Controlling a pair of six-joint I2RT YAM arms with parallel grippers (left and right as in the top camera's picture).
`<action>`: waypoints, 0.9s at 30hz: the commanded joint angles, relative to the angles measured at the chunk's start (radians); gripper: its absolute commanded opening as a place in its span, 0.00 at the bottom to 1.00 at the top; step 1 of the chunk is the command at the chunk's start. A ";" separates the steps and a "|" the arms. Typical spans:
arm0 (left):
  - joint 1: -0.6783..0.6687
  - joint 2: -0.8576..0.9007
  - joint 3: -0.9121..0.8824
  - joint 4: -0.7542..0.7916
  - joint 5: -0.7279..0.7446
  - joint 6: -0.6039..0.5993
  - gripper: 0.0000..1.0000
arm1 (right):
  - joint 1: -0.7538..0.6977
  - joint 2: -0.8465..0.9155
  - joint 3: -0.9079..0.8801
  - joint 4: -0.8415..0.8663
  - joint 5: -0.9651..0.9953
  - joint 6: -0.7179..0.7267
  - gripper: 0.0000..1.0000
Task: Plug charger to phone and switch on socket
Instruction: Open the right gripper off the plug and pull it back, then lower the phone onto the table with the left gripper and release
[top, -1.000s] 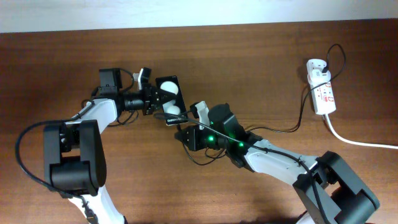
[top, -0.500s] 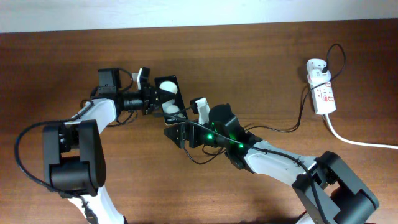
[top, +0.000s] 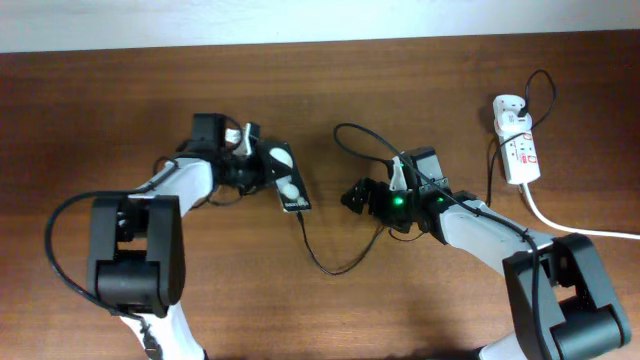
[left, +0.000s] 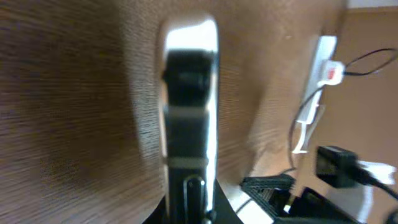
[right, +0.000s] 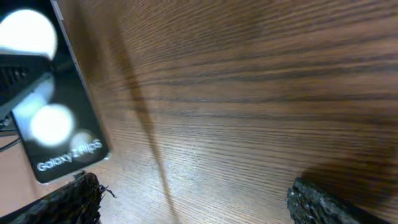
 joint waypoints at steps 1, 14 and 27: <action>-0.028 -0.027 -0.001 0.003 -0.103 0.016 0.04 | -0.006 -0.003 -0.005 -0.016 0.085 -0.011 0.99; -0.050 -0.027 -0.001 -0.017 -0.224 0.016 0.49 | -0.006 -0.003 -0.005 -0.020 0.107 -0.011 0.99; -0.050 -0.027 -0.001 -0.040 -0.223 0.016 0.95 | -0.006 -0.003 -0.005 -0.020 0.107 -0.011 0.99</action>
